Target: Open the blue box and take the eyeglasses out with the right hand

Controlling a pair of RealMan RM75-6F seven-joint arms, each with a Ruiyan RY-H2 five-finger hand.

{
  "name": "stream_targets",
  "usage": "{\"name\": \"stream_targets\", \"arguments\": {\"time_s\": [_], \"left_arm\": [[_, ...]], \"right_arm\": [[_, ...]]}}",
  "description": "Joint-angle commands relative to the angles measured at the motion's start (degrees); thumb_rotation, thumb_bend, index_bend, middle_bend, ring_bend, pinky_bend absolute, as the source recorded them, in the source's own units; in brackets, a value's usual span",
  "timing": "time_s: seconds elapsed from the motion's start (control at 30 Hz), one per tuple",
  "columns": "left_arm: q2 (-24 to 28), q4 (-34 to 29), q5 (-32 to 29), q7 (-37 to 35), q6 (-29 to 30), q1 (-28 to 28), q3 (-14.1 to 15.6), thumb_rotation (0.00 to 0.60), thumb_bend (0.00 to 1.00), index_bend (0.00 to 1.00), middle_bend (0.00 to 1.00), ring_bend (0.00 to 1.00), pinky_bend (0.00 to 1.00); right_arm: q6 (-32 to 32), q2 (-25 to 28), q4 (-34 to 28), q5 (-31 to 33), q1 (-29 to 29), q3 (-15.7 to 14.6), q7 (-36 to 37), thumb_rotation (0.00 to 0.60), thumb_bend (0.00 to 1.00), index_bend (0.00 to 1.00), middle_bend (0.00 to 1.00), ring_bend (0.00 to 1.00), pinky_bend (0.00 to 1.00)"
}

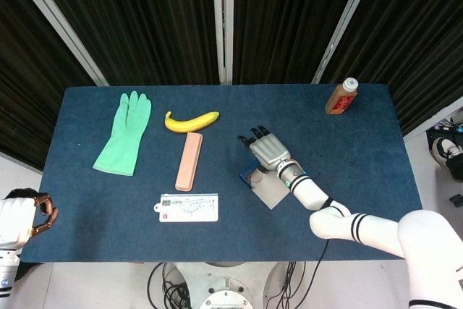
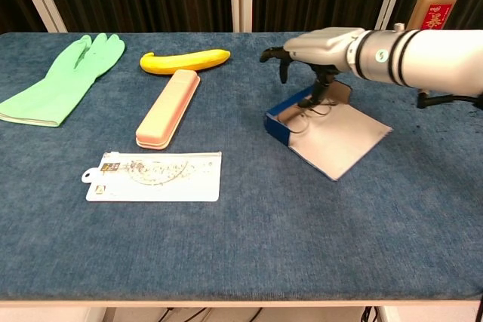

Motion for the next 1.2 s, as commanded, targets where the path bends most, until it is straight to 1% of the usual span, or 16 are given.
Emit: {"name": "stream_targets", "arguments": {"time_s": [0.03, 0.2, 0.33, 0.5, 0.73, 0.87, 1.0, 1.07, 1.2], "left_arm": [[0.05, 0.02, 0.02, -0.16, -0.03, -0.01, 0.01, 0.6, 0.37, 0.66, 0.67, 0.43, 0.37], [0.11, 0.13, 0.03, -0.45, -0.13, -0.05, 0.02, 0.6, 0.37, 0.66, 0.67, 0.43, 0.37], [0.15, 0.13, 0.07, -0.63, -0.15, -0.06, 0.04, 0.6, 0.37, 0.66, 0.67, 0.43, 0.37], [0.17, 0.09, 0.1, -0.59, -0.19, -0.09, 0.06, 0.6, 0.37, 0.66, 0.67, 0.43, 0.37], [0.09, 0.05, 0.07, -0.16, -0.15, -0.09, 0.07, 0.6, 0.37, 0.66, 0.67, 0.43, 0.37], [0.05, 0.0, 0.02, 0.16, -0.12, -0.09, 0.04, 0.6, 0.37, 0.66, 0.67, 0.43, 0.37], [0.01, -0.02, 0.01, 0.34, -0.08, -0.08, 0.03, 0.6, 0.37, 0.66, 0.67, 0.43, 0.37], [0.0, -0.03, -0.01, 0.31, -0.04, -0.05, 0.03, 0.6, 0.37, 0.66, 0.67, 0.43, 0.37], [0.02, -0.01, -0.1, 0.21, -0.14, -0.09, 0.0, 0.6, 0.37, 0.66, 0.67, 0.43, 0.37]], "right_arm": [[-0.44, -2.16, 2.17, 1.21, 1.61, 1.33, -0.27, 0.6, 0.29, 0.0, 0.26, 0.0, 0.0], [-0.08, -4.6, 5.25, 3.9, 3.18, 2.66, -1.48, 0.6, 0.3, 0.0, 0.27, 0.0, 0.0], [-1.01, -4.04, 5.55, 7.2, 3.49, 2.2, -3.26, 0.6, 0.31, 0.0, 0.31, 0.0, 0.0], [-2.48, -0.31, 1.36, 11.58, 2.62, 0.0, -4.87, 0.6, 0.31, 0.0, 0.34, 0.0, 0.0], [-1.13, 5.43, -6.38, 15.74, 1.73, -3.08, -6.46, 0.6, 0.31, 0.0, 0.35, 0.0, 0.0], [-0.53, 7.1, -8.71, 16.95, 1.9, -3.66, -6.38, 0.6, 0.31, 0.0, 0.36, 0.0, 0.0], [0.79, 6.25, -7.83, 16.15, 2.13, -3.33, -5.82, 0.6, 0.33, 0.0, 0.34, 0.0, 0.0], [0.4, 5.58, -6.98, 16.03, 2.52, -3.15, -5.48, 0.6, 0.34, 0.02, 0.33, 0.0, 0.0], [-0.16, 4.37, -5.42, 16.23, 3.46, -3.29, -5.72, 0.6, 0.35, 0.11, 0.32, 0.0, 0.0]]}}
